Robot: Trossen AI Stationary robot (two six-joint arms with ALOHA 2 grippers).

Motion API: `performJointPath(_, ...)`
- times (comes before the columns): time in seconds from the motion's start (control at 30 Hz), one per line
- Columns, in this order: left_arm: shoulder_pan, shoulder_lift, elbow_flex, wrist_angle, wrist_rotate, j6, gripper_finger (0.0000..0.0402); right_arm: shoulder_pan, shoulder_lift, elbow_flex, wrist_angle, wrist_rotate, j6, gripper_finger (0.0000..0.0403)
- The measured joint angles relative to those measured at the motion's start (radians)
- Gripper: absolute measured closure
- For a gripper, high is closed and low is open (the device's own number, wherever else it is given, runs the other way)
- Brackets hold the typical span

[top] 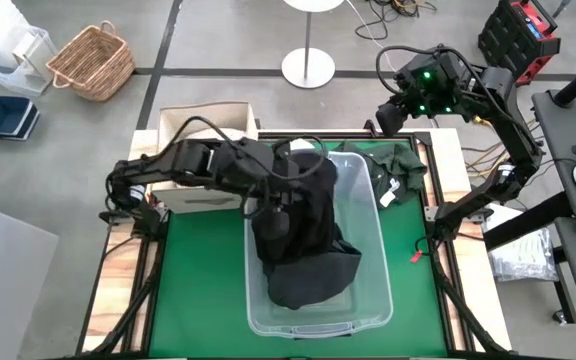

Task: Sort clothes
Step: Put the black pants into the transparent bin

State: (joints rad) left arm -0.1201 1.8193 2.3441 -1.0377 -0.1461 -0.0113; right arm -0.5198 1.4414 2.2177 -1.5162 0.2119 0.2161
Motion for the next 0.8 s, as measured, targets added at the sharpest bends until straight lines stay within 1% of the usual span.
performJointPath(0.2,0.048,0.016,-0.001,-0.032,0.125,-0.049,0.0387,0.0,0.0,0.0,0.0,0.0,0.0,0.022)
performJointPath(0.37,0.071,0.04,-0.001,-0.116,0.188,-0.097,0.0387,0.0,0.0,0.0,-0.008,0.0,0.0,0.022)
performJointPath(0.6,0.07,0.076,-0.001,-0.208,0.201,-0.106,0.0384,0.0,0.0,0.0,-0.028,0.0,0.002,0.022)
performJointPath(0.8,0.07,0.115,-0.001,-0.201,0.208,-0.102,0.0383,0.0,0.0,0.0,-0.034,0.0,0.012,0.022)
